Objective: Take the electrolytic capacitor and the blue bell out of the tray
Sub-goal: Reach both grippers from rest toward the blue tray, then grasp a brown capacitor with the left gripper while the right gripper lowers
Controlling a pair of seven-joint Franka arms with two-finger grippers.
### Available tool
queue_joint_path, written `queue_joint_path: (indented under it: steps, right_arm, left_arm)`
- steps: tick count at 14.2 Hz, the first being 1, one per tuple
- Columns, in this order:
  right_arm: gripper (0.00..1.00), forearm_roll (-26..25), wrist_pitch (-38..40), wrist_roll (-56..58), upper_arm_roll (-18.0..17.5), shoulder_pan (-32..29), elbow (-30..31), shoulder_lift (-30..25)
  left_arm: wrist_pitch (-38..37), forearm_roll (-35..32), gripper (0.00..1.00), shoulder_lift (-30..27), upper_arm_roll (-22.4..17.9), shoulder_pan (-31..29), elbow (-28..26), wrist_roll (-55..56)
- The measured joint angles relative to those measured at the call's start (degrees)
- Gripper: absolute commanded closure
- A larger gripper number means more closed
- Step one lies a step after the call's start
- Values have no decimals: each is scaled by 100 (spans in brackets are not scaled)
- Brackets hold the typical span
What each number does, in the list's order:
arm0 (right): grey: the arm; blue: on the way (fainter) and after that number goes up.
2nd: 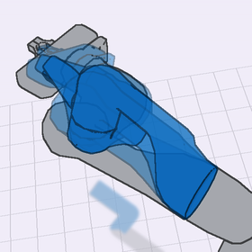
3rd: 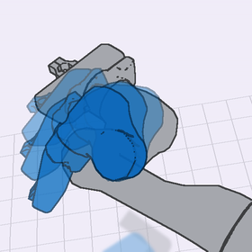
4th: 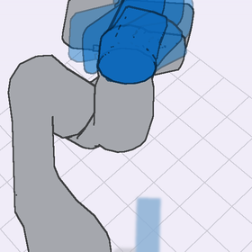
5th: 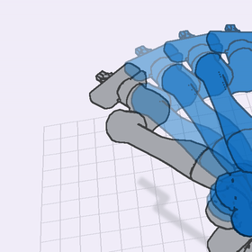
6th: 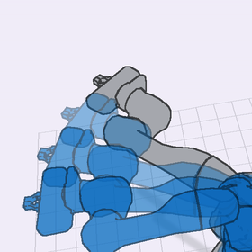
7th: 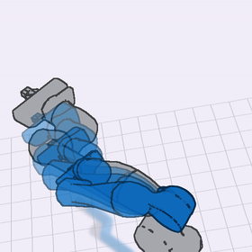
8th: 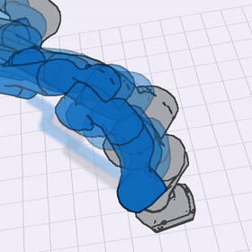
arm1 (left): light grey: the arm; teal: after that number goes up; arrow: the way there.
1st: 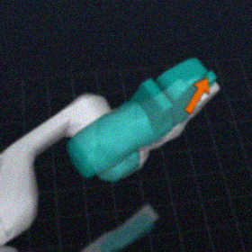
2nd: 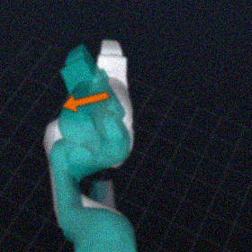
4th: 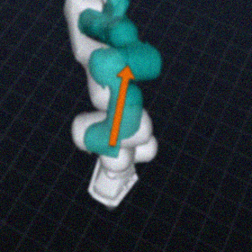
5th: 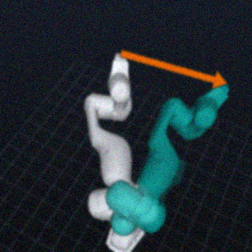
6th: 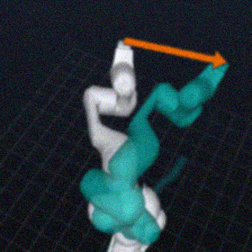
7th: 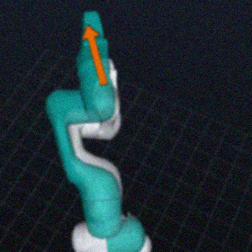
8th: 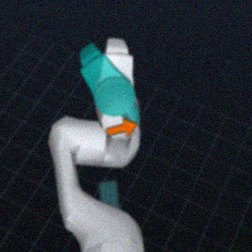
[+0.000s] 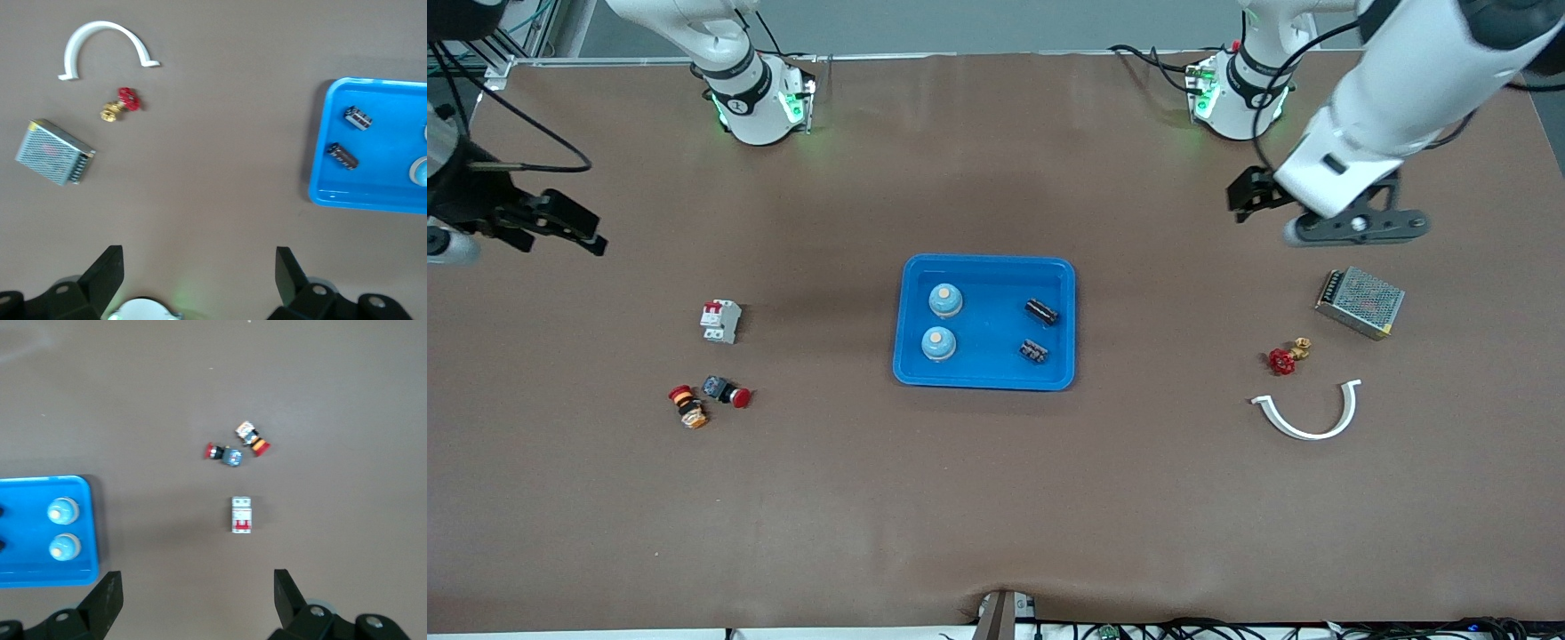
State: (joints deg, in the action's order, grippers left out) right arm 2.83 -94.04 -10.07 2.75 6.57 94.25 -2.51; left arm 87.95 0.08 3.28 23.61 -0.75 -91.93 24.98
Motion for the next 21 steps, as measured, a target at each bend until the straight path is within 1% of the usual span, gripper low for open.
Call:
queue_joint_path:
  steps: [1,3,6,8,10,12,15,19,21]
  right_arm:
    - [0,11,-61,-326,-6,197,1,1]
    - [0,20,-262,-1129,-20,668,17,30]
    - [0,20,-718,-2316,-43,1464,56,253]
    - [0,19,-988,-2789,-49,1855,79,544]
    - [0,19,-1102,-2854,-46,2030,63,944]
    - [0,20,-1176,-2853,-44,2118,-67,1480]
    - [0,20,-1519,-2852,-43,2267,-251,2131]
    - [0,20,-2073,-2852,-43,2507,-316,2553]
    - [0,20,-2215,-2832,-32,2521,-325,2701]
  left_arm:
    - [121,0,0,124,114,19,-21,253]
    - [491,0,0,342,212,183,-157,813]
    - [1269,-19,0,716,230,694,-472,1856]
    - [1758,-141,0,1047,236,1052,-645,2616]
    - [2176,-184,0,1458,236,1367,-726,3286]
    - [2643,-217,0,1894,233,1600,-744,3890]
    - [3165,-523,0,2423,233,1782,-745,4705]
    - [3871,-1217,0,3081,230,2058,-744,6141]
    - [4078,-1396,1,3346,229,2114,-738,6667]
